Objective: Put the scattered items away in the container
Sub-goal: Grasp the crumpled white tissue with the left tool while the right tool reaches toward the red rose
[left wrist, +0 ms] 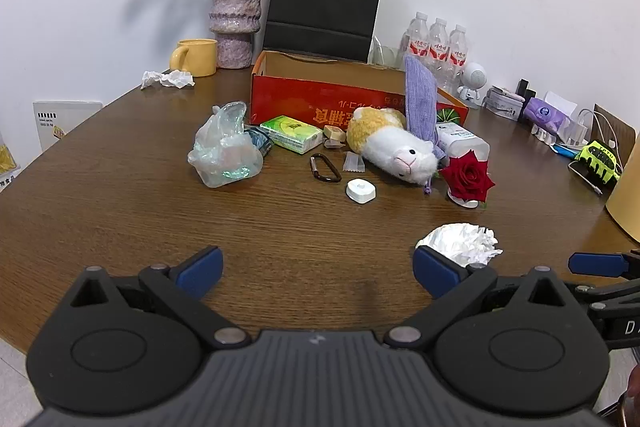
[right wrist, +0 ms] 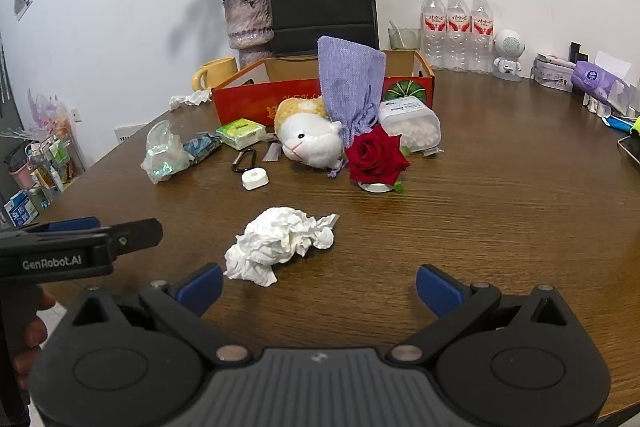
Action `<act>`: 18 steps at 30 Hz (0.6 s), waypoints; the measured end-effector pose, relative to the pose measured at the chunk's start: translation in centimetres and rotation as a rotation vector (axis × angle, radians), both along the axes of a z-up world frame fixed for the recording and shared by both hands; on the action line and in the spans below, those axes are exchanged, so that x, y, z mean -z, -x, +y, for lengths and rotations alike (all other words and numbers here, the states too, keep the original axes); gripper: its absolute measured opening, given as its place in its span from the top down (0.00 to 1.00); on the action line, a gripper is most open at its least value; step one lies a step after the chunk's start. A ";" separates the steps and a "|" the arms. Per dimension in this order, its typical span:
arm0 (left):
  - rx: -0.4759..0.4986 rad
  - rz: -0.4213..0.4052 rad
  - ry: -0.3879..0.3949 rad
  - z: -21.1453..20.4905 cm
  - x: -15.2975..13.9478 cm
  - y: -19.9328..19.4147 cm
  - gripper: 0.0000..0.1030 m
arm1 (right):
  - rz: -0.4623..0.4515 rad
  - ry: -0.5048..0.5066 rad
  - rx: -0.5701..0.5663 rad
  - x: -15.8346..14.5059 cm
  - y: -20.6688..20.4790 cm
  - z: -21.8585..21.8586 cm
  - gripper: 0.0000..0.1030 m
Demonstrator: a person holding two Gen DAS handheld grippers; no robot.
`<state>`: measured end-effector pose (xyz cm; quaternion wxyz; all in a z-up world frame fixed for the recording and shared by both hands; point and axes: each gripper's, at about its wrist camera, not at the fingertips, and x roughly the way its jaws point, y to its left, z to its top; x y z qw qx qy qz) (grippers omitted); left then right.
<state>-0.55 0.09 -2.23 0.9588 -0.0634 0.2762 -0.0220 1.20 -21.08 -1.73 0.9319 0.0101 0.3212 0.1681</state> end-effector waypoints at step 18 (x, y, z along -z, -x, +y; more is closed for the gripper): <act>0.103 0.020 -0.004 -2.1 -0.1 -1.0 0.00 | 0.017 0.010 0.039 0.6 -0.4 -1.2 0.00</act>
